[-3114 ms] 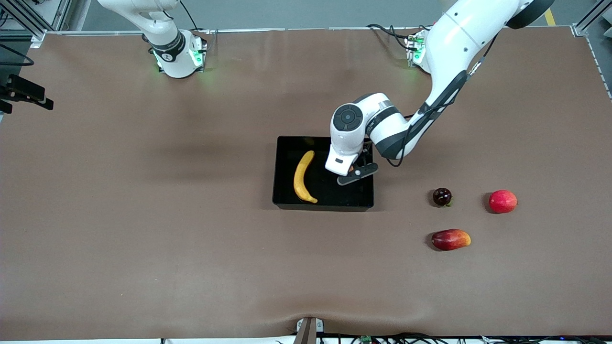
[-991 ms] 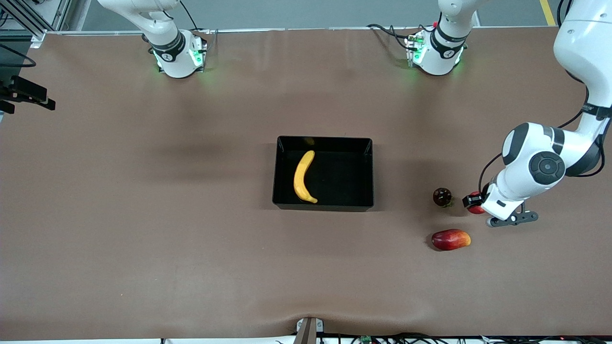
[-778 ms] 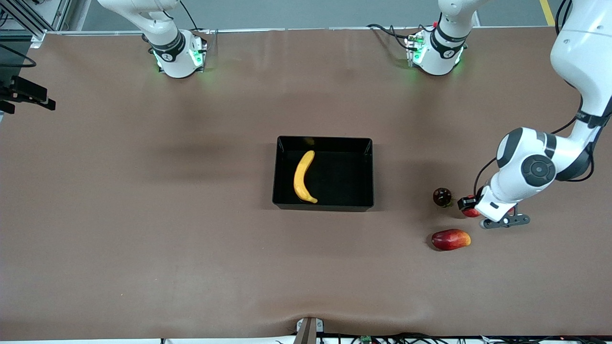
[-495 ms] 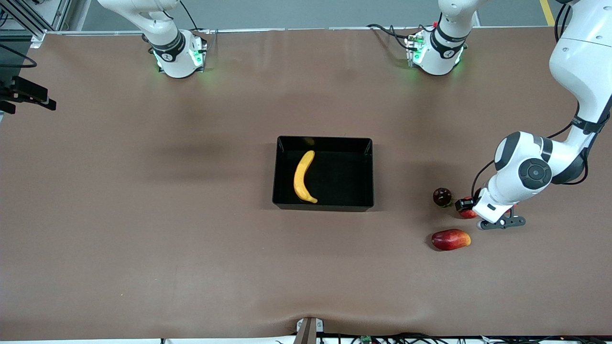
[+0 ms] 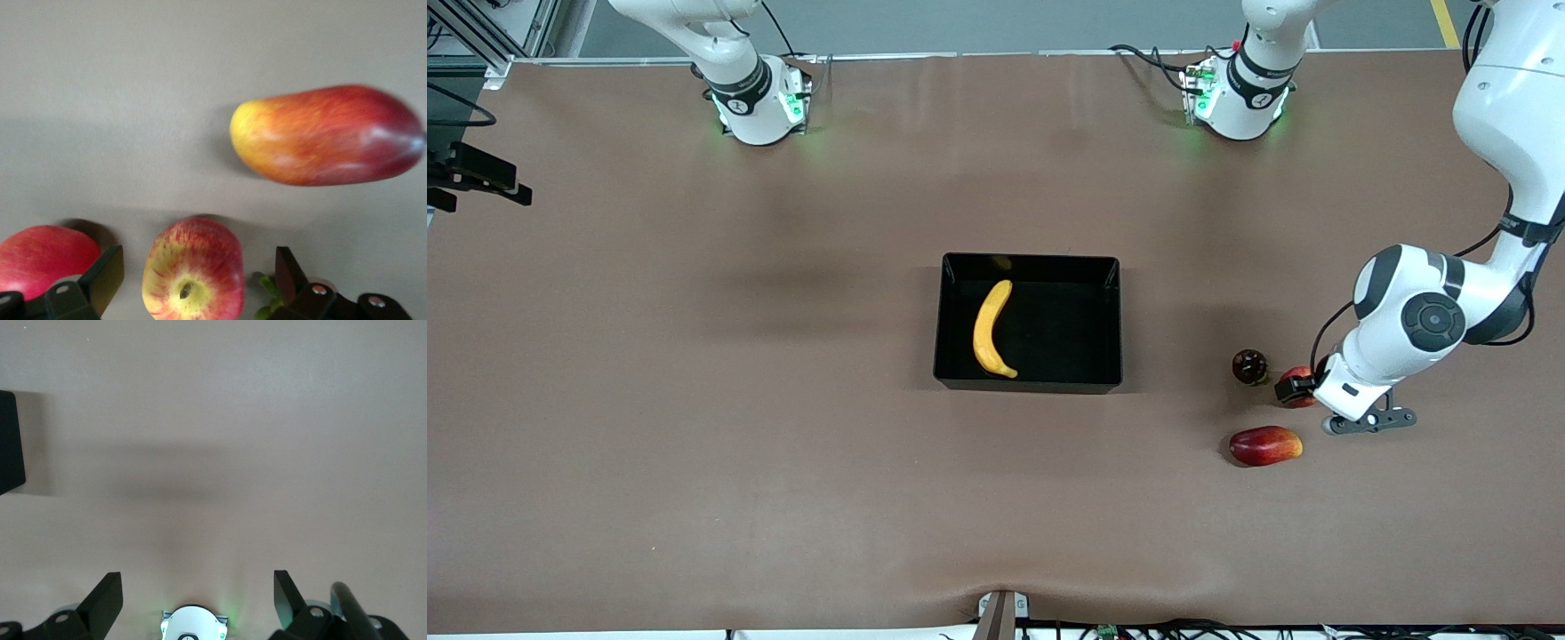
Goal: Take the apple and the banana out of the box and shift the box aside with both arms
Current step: 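Lower the apple beside the plum and open the left gripper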
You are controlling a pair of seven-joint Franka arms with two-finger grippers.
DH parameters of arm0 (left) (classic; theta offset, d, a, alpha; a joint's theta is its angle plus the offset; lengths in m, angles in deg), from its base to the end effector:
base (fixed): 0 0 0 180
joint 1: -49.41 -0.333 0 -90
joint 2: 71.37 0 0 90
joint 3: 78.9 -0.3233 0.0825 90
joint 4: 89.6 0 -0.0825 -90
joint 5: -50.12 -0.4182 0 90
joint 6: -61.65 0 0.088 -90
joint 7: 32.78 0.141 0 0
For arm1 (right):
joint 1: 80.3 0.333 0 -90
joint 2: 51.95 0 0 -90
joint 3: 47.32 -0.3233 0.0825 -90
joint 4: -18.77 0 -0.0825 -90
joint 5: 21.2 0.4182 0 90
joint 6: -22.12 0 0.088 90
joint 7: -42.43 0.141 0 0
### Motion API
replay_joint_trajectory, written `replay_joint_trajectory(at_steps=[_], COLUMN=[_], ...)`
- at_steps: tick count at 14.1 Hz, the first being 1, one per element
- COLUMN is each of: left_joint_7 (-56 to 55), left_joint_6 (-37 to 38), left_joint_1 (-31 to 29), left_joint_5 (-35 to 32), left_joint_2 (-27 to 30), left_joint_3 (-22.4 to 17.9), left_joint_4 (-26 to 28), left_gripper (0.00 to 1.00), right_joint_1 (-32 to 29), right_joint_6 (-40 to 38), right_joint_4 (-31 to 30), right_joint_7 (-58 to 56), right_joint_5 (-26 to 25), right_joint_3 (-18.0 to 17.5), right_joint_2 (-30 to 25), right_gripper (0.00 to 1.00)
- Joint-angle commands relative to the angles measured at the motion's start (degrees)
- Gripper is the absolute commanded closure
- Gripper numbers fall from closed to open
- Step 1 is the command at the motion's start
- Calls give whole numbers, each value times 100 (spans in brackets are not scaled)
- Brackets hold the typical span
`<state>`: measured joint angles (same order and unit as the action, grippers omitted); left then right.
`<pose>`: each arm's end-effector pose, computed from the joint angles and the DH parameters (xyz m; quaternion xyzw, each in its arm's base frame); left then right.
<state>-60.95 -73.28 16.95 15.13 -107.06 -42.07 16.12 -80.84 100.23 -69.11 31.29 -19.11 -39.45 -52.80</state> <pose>0.6757 -0.0149 0.1949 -0.9978 -0.0427 -0.0405 0.0301 0.5509 -0.0763 0.6086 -0.9964 -0.0262 0.0734 0.0320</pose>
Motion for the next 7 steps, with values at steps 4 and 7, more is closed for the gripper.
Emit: replay_joint_trajectory(at_steps=[4,7], left_joint_7=[-362,-951], left_joint_6=[1494,2145], left_joint_1=[-23,38], left_joint_5=[140,308], left_joint_2=[405,397], left_joint_3=[1017,1693], left_joint_4=[-569,-930], left_gripper=[0,0], right_joint_1=[-79,-87], right_joint_6=[3,-6], right_joint_4=[-80,-80], right_joint_7=[6,15], right_joint_5=[91,100], right_joint_3=[-57,-57], right_joint_2=[-108,-108], right_gripper=[0,0])
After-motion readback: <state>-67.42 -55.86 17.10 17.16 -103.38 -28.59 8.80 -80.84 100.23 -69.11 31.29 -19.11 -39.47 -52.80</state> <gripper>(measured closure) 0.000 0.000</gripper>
